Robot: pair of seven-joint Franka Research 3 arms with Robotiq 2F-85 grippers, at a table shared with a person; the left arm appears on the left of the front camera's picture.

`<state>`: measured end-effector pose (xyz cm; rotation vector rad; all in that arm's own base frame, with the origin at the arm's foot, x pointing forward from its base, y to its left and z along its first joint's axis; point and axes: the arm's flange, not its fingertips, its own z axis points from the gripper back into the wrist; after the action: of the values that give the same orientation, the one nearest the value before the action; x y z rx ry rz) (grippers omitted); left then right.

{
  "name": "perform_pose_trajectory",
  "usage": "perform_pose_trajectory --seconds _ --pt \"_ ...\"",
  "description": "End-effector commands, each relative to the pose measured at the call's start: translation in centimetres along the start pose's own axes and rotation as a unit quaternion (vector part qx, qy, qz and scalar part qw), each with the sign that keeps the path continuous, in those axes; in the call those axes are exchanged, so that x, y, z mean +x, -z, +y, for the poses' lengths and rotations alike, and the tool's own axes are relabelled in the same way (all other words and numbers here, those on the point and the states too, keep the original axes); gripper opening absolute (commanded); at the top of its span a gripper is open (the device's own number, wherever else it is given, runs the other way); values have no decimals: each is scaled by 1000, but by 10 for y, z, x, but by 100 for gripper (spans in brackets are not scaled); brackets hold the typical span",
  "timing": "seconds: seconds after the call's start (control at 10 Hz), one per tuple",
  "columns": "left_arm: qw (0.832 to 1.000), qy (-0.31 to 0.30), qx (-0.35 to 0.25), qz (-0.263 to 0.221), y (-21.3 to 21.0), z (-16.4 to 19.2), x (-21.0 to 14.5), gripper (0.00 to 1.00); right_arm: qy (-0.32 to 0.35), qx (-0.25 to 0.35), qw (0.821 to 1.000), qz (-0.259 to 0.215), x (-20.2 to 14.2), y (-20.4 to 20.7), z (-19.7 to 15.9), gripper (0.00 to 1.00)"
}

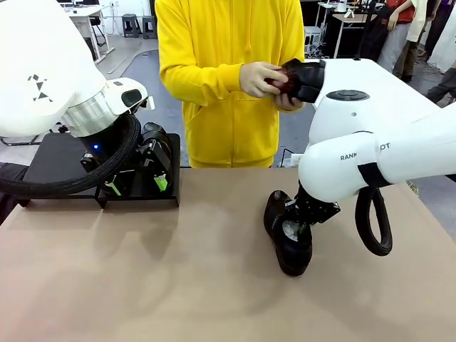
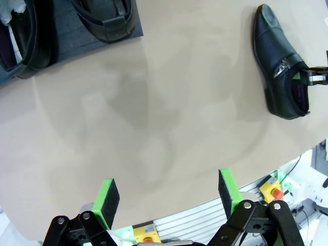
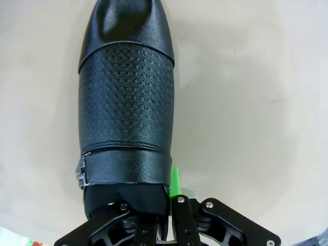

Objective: Organize the shoes by placing them on the stand.
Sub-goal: Pick up one Shoe and place it in the middle of the table.

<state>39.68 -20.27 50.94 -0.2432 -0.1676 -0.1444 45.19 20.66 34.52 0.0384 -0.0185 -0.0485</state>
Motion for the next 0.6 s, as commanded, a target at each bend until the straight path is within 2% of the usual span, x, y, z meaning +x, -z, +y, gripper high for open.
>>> perform_pose_trajectory --seconds 0.0,0.1,0.5 --pt "1000 -1 -3 2 -2 2 1 100 16 12 1000 16 -17 -15 -8 0" --pt "1000 -1 -3 2 -2 2 1 100 58 5 998 4 -30 -30 -11 0" --pt "1000 -1 -3 2 -2 2 1 100 100 26 990 -94 -108 -99 -4 0"
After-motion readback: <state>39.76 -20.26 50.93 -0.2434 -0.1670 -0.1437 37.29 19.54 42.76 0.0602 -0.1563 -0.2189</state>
